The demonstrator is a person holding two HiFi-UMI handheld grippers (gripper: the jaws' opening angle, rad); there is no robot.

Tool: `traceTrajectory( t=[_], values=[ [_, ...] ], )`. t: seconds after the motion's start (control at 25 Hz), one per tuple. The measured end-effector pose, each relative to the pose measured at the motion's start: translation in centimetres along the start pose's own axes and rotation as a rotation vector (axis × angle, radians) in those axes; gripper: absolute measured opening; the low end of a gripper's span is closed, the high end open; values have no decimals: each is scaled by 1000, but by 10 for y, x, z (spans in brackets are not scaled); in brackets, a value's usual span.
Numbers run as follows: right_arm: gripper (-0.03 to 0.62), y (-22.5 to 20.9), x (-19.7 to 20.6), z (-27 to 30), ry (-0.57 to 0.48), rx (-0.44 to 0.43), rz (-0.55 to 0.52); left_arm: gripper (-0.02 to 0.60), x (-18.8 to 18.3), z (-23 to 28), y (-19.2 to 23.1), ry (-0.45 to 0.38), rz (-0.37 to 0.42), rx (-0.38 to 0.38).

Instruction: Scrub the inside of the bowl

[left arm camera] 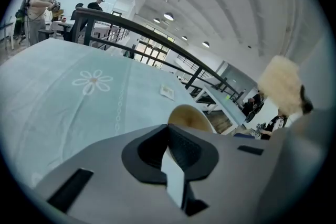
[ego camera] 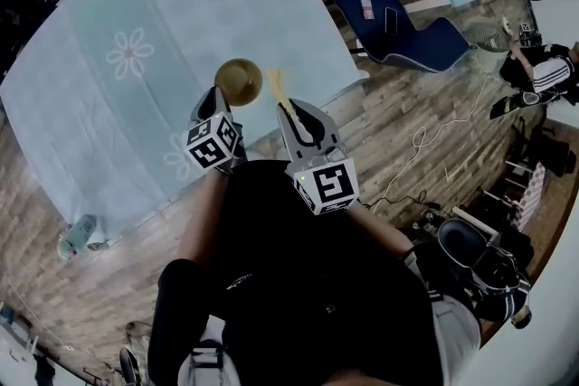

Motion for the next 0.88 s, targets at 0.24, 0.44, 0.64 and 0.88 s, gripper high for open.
traceTrajectory(
  t=[0.24, 0.44, 0.64, 0.88],
  values=[
    [49, -2, -5, -2, -42, -60, -21, 18, -44, -52, -28, -173, -33, 19],
    [49, -15, -21, 0, -92, -154, -41, 17, -60, -92, -57, -295, -86, -23],
    [49, -41, -44, -13, -112, -191, -29, 17, -65, -127, -93, -372, -143, -77],
    [49, -93, -41, -47, -134, -231, -13, 17, -46, -137, -165, -432, -112, -68]
  ],
)
Point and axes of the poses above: the fingertips, and each gripper's own axes: z forward along the fingers, y to its left, x out of its underside, the point moved 10 cm from there along -z, backward along the fingers, and after that the axes turned 9 degrees about -x, right-handed, at the moved point
